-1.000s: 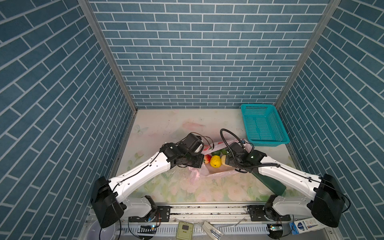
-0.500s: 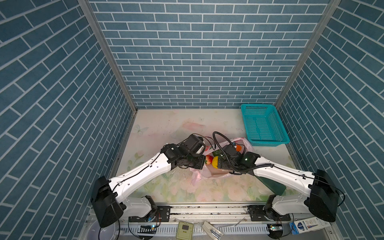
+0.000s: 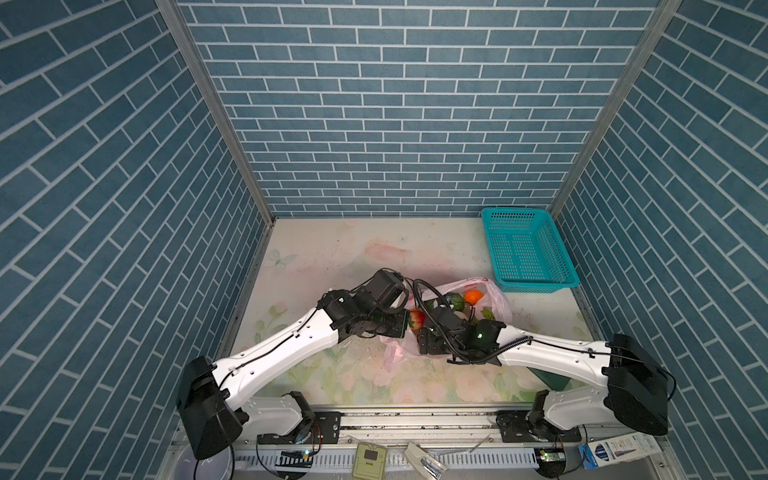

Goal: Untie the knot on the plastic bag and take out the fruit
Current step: 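Close the right gripper on the yellow lemon-shaped fruit inside the bag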

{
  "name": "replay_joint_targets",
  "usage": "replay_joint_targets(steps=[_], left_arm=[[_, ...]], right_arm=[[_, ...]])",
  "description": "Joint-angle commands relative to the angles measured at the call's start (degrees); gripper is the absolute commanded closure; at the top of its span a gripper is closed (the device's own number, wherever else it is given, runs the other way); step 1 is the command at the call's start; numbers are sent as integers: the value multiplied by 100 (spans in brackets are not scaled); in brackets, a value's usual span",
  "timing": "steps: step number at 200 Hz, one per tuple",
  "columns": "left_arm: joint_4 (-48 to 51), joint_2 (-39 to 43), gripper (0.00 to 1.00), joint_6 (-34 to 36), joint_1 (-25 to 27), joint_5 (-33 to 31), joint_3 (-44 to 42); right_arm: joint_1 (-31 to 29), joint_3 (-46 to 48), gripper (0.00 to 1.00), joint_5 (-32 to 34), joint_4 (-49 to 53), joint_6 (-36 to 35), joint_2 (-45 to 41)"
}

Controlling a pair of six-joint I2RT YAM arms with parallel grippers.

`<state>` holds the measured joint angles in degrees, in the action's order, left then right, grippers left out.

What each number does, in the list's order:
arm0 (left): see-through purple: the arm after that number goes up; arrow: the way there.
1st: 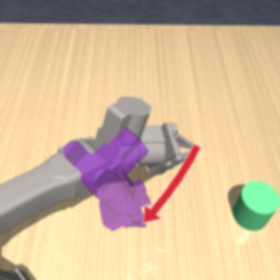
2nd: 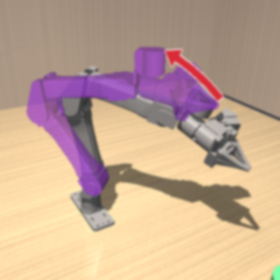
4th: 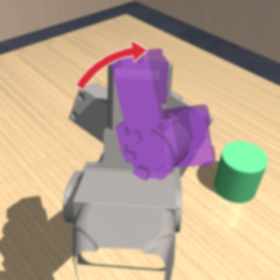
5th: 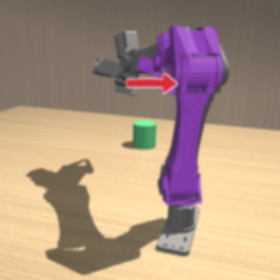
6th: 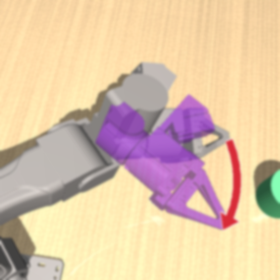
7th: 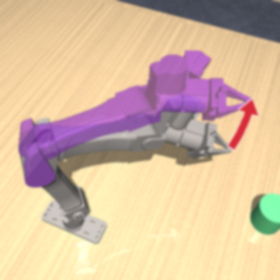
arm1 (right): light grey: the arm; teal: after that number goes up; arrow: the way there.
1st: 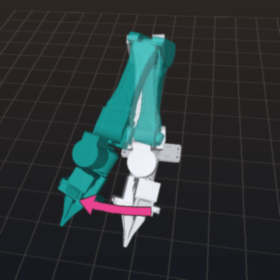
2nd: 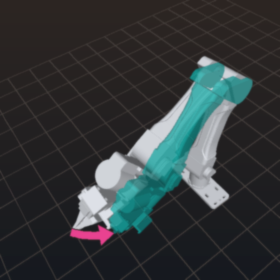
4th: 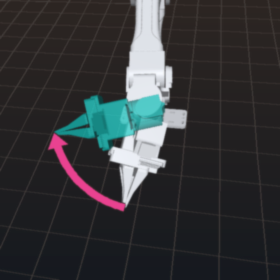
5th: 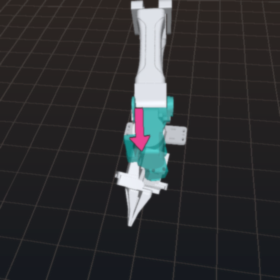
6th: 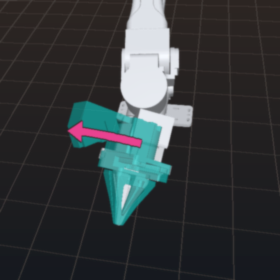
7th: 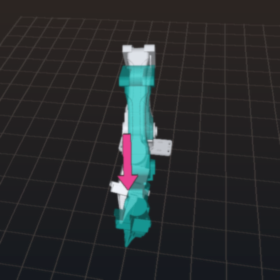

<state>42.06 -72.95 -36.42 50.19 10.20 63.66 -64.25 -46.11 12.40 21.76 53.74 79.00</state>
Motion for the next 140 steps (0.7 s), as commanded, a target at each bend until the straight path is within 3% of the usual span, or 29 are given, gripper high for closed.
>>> replay_joint_targets(steps=[1,60,115,140], left_arm=[[-73,103,100,-67,25,18,-136],[-180,20,100,-73,310,203,-424],[-268,39,100,-102,368,18,-434],[-308,-11,100,-95,364,8,-350]], right_arm=[[-88,321,9,-27,-45,210,-60],[108,149,7,136,-277,485,-154],[502,50,9,-190,-1025,702,292],[548,-17,11,104,-890,747,320]])
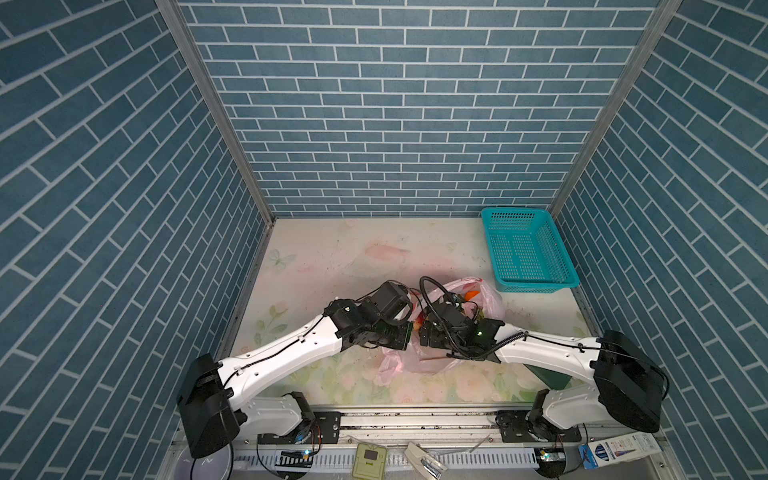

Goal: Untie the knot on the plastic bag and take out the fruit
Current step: 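Close the right gripper on the yellow lemon-shaped fruit inside the bag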

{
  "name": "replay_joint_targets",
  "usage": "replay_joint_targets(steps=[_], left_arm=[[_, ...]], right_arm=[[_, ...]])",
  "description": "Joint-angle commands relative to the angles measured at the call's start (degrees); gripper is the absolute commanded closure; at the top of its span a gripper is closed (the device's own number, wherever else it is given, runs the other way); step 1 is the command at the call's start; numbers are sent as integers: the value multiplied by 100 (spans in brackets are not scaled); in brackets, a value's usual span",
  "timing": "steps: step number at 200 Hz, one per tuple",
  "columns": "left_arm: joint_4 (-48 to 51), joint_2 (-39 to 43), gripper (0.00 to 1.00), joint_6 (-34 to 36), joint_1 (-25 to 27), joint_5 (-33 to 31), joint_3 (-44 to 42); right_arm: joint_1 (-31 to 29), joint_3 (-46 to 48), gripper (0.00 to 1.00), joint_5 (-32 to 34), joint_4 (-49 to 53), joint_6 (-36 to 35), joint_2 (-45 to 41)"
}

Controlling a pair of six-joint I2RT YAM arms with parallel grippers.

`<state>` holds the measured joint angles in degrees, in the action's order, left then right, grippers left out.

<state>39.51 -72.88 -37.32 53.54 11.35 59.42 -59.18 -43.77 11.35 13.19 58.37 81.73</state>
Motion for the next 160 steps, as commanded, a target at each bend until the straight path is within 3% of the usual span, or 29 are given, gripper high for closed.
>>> replay_joint_targets(steps=[1,28,99,160], left_arm=[[-50,-26,100,-4,32,-107,76],[-53,-68,100,15,32,-105,155],[-62,-112,100,23,29,-185,278],[-132,-170,100,15,34,-175,298]], right_arm=[[44,-257,11,227,-21,286,46],[228,-406,11,464,423,335,-24],[521,-440,16,-338,-329,431,503],[633,-396,21,-292,-544,722,951]])
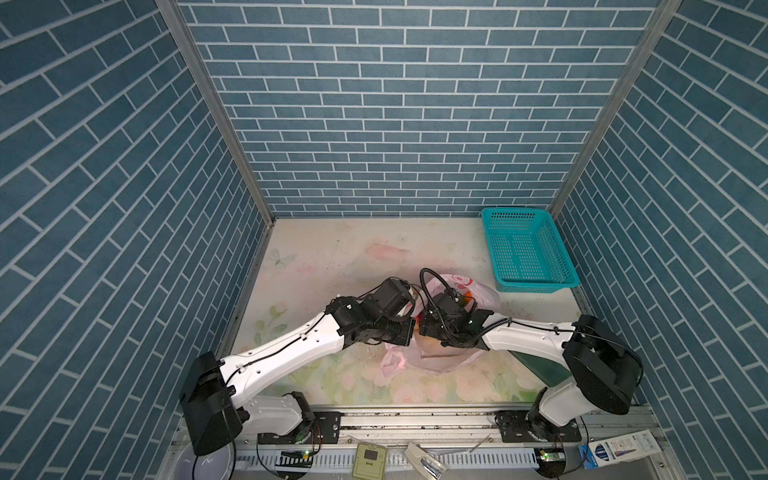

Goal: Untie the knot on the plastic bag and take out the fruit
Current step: 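Close the right gripper on the yellow lemon-shaped fruit inside the bag, then lift the yellow fruit out of the bag with the right gripper toward the teal basket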

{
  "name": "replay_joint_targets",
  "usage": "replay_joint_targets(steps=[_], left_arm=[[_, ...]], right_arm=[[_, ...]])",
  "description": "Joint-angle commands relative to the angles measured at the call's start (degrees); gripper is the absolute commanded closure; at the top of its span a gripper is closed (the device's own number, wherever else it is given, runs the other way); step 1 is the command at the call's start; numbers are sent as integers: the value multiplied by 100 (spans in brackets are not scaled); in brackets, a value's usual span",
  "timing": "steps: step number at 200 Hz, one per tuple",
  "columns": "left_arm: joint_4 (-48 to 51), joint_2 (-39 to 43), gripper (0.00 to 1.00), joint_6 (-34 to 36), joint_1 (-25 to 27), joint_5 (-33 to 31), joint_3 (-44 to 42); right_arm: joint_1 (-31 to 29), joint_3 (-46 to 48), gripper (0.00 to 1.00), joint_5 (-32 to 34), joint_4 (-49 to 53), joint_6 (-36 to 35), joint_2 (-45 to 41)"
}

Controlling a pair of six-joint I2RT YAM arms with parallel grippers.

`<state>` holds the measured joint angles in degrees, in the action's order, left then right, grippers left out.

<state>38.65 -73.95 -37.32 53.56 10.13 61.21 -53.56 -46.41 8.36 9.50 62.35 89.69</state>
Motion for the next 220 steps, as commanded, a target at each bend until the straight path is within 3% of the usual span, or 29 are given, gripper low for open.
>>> replay_joint_targets(steps=[1,19,38,73,149,220], left_arm=[[-44,-60,100,19,32,-54,115],[-25,-58,100,32,23,-51,121],[-24,-63,100,32,30,-85,124],[-68,-32,100,23,-26,-148,110],[-262,69,100,-21,-259,-184,158],[-368,18,100,-40,-269,-215,220]], right_arm=[[73,-131,21,12,-180,327,164],[91,-149,28,31,-177,327,232],[91,-115,42,25,-168,326,187],[83,93,49,-138,-103,305,-154],[-132,527,52,-680,295,-100,-1256],[-408,391,52,-1027,326,-738,-1629]])
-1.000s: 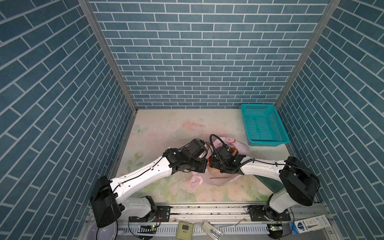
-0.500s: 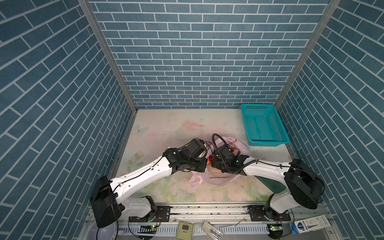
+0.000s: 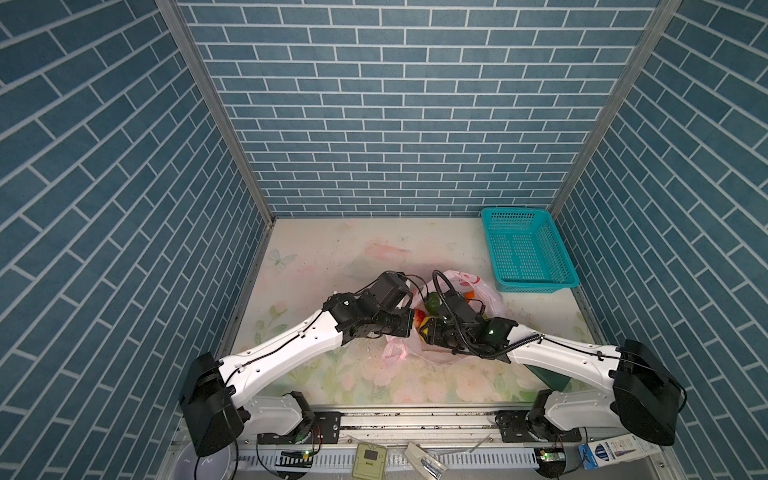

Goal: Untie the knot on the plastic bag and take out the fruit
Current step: 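Lift the yellow fruit out of the bag with the right gripper toward the teal basket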

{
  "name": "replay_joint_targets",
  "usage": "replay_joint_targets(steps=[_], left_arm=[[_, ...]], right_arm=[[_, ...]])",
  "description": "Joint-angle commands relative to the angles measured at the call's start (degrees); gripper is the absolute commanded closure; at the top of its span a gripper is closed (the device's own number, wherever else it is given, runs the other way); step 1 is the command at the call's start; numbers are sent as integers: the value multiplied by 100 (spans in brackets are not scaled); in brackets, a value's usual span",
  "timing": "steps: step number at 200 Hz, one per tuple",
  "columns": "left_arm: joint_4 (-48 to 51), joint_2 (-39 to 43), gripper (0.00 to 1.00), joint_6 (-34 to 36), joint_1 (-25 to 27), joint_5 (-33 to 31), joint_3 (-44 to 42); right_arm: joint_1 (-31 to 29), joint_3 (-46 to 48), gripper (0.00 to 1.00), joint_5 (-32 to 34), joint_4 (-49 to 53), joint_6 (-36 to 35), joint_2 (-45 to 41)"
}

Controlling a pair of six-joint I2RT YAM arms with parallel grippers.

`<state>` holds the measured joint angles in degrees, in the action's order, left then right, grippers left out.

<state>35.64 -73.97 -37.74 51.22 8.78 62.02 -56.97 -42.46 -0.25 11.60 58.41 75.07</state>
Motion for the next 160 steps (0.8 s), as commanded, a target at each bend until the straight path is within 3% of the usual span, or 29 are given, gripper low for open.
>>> replay_joint_targets(steps=[1,63,160], left_arm=[[-71,26,100,-2,-34,-83,137],[-6,41,100,31,-42,-210,239],[131,-220,100,223,-104,10,480]], right_arm=[[-68,-20,52,-167,124,-355,-172],[-98,-2,52,-440,135,-582,-533],[-104,-1225,52,-249,1700,-1014,-1272]])
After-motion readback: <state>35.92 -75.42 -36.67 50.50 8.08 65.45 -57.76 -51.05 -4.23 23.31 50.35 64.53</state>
